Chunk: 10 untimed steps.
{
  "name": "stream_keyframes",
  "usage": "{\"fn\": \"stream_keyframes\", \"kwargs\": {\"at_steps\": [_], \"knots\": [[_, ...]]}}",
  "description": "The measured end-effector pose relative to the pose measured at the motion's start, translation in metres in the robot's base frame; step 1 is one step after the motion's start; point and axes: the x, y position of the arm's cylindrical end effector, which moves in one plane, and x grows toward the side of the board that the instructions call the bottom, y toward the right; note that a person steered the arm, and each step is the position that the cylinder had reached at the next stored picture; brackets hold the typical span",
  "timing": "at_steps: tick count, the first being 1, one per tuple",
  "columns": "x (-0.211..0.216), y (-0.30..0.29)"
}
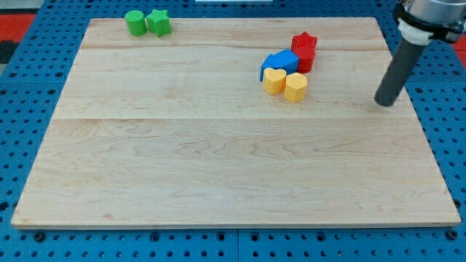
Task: Separate the yellow hexagon from the yellow heart
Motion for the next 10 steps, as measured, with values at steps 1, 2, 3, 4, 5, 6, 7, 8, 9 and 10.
{"fn": "stream_keyframes", "kwargs": {"at_steps": [1, 2, 3, 4, 5, 6, 7, 8, 9, 10], "knots": [[-0.015, -0.039], [-0.004, -0.089], [0.007, -0.138], [0.007, -0.147], [0.006, -0.127], [-0.006, -0.126], [-0.016, -0.155], [-0.016, -0.200], [-0.016, -0.242], [-0.015, -0.261]]}}
